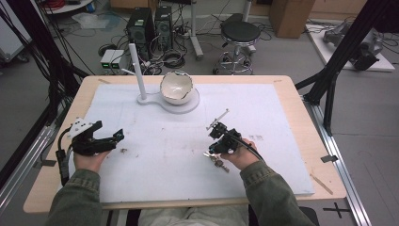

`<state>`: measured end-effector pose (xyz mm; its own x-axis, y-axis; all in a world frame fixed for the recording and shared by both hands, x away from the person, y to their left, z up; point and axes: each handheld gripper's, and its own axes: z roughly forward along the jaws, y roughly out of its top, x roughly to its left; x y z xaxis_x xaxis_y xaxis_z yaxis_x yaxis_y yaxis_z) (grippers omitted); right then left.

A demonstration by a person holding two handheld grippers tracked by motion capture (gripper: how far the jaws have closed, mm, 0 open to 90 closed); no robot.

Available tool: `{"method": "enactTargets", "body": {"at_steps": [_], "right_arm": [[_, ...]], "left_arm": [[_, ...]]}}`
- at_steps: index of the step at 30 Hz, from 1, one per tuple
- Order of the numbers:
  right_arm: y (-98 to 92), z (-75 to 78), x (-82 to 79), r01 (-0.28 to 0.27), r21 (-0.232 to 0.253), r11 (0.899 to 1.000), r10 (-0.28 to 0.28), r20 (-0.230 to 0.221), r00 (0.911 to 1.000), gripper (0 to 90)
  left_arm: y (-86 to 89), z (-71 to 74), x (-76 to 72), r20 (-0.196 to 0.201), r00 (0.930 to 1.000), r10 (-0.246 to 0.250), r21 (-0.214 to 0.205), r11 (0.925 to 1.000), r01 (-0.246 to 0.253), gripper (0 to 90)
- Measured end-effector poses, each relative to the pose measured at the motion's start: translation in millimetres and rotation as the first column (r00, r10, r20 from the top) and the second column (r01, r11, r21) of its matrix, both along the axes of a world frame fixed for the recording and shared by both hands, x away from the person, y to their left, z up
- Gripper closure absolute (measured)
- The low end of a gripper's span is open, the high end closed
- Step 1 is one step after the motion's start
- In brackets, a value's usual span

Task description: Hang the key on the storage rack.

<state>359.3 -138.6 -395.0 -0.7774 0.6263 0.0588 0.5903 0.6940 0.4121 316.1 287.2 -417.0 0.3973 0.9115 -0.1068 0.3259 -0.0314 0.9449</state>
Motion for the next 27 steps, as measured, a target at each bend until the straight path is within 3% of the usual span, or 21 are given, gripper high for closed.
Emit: {"method": "enactTargets", "body": {"at_steps": [2,8,27], "right_arm": [[-8.2,3.4,-3.1,0.034,0.035,0.999,-0.035,0.010,0.9994,82.3],[-23.4,10.6,-8.4,0.061,0.108,0.992,-0.063,0.023,0.9977,82.3],[-37.7,34.7,-15.5,0.062,0.228,0.972,-0.083,0.082,0.9932,82.3]], "left_arm": [[-0.8,0.0,-0.1,-0.001,1.0000,-0.003,0.001,1.0000,0.003,6.4],[-0.8,0.0,0.0,-0.001,1.0000,-0.005,0.000,1.0000,0.005,6.5],[-1.5,0.1,-0.4,0.000,1.0000,-0.004,0.001,1.0000,0.004,6.4]]}}
